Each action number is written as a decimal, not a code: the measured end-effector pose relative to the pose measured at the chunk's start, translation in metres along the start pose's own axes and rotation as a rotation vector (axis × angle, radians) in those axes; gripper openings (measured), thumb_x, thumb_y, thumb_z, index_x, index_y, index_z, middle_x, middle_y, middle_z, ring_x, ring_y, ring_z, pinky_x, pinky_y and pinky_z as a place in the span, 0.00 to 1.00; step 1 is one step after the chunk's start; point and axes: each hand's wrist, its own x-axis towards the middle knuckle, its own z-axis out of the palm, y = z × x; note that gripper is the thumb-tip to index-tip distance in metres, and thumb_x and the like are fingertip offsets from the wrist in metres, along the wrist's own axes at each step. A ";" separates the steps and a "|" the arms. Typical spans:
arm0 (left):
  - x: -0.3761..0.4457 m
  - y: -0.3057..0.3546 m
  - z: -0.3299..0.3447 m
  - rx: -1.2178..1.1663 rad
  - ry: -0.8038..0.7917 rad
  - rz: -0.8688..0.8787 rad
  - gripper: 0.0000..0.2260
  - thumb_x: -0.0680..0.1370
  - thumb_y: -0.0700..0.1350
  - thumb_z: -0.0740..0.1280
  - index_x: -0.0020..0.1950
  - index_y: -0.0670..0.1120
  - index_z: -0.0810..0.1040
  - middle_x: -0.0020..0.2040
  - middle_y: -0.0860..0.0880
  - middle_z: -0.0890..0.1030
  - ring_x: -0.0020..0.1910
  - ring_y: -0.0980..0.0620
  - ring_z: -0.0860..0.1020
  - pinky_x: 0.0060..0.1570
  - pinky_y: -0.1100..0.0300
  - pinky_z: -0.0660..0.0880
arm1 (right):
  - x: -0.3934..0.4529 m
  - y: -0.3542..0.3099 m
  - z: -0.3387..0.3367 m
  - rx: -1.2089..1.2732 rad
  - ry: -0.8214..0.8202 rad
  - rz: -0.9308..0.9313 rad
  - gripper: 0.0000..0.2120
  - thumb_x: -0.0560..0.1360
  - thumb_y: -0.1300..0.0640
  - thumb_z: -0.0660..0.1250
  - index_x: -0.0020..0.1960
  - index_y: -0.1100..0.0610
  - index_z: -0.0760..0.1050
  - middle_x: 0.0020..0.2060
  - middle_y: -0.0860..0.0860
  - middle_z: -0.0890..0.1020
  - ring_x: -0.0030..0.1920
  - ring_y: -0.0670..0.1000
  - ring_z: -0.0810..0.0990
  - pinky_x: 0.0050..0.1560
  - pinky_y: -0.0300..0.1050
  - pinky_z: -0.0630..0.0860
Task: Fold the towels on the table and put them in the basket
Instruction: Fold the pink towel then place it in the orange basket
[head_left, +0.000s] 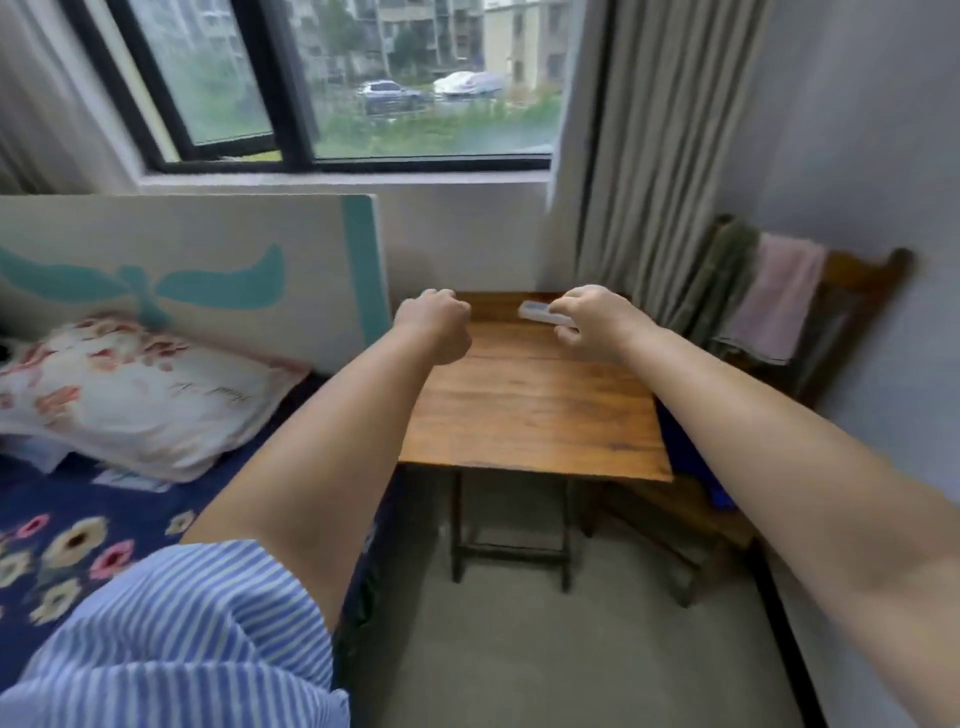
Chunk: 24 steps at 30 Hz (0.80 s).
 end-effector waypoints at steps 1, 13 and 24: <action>0.014 0.017 -0.001 0.002 0.001 0.020 0.16 0.79 0.46 0.57 0.65 0.46 0.72 0.66 0.44 0.70 0.68 0.44 0.67 0.61 0.51 0.68 | -0.004 0.021 -0.002 0.013 0.006 0.027 0.18 0.76 0.57 0.58 0.65 0.58 0.71 0.65 0.56 0.73 0.66 0.57 0.69 0.66 0.51 0.68; 0.204 0.191 -0.008 -0.019 0.026 0.336 0.15 0.79 0.47 0.58 0.63 0.44 0.73 0.64 0.43 0.71 0.67 0.43 0.68 0.59 0.51 0.70 | 0.020 0.253 -0.014 0.045 0.022 0.335 0.19 0.79 0.58 0.56 0.68 0.60 0.67 0.68 0.57 0.70 0.70 0.56 0.63 0.69 0.50 0.62; 0.393 0.304 -0.013 -0.054 0.008 0.520 0.15 0.79 0.44 0.58 0.64 0.45 0.73 0.64 0.43 0.72 0.65 0.43 0.69 0.57 0.51 0.71 | 0.091 0.419 -0.033 0.049 0.113 0.583 0.17 0.77 0.59 0.58 0.64 0.61 0.72 0.64 0.60 0.74 0.65 0.58 0.71 0.64 0.47 0.68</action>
